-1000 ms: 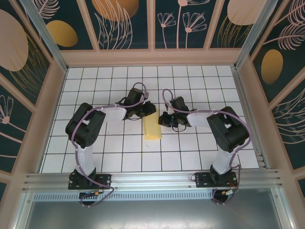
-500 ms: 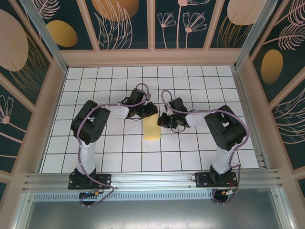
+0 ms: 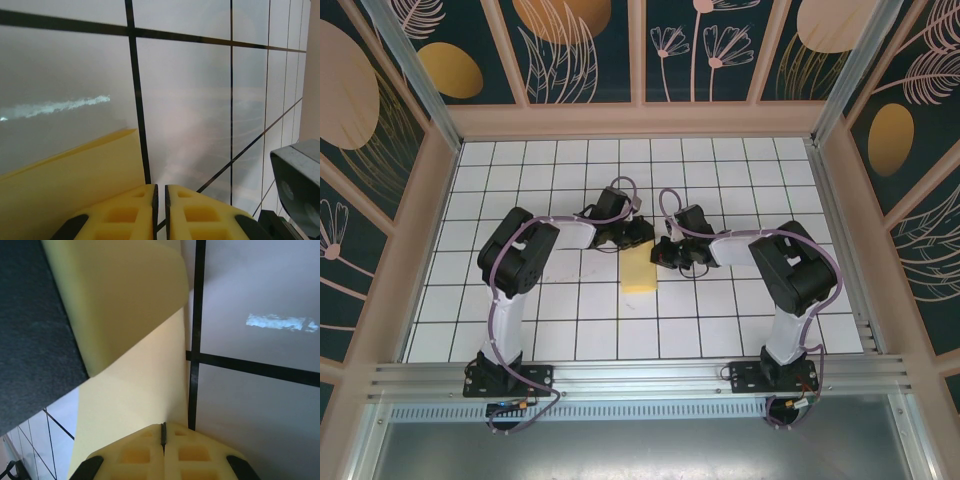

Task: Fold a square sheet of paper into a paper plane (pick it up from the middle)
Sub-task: First fold in half a square sheet of paper at the center of the table.

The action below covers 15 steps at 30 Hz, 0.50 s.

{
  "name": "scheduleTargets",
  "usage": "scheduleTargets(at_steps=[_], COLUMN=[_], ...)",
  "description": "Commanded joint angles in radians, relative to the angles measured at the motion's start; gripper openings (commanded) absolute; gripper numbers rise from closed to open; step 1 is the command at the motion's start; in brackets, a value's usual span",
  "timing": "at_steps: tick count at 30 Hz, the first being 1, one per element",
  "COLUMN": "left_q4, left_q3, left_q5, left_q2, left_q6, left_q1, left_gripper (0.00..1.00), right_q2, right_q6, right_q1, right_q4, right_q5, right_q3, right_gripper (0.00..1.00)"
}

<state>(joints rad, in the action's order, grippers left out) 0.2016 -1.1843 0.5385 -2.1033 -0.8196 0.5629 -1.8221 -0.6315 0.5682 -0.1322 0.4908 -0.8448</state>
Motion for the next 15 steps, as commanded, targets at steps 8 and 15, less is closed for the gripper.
scheduleTargets(at_steps=[8, 15], left_q4=[-0.080, -0.093], left_q3=[-0.026, -0.002], left_q5=[-0.089, -0.137], left_q2=[-0.033, -0.040], left_q6=[0.047, 0.053], left_q1=[0.004, 0.005], left_gripper=[0.15, 0.13], right_q2=[0.007, 0.094], right_q6=[-0.001, -0.003], right_q1=[0.002, 0.025], right_q4=[0.044, 0.051], right_q5=[0.049, 0.092], right_q3=[0.039, 0.136], right_gripper=[0.05, 0.05])
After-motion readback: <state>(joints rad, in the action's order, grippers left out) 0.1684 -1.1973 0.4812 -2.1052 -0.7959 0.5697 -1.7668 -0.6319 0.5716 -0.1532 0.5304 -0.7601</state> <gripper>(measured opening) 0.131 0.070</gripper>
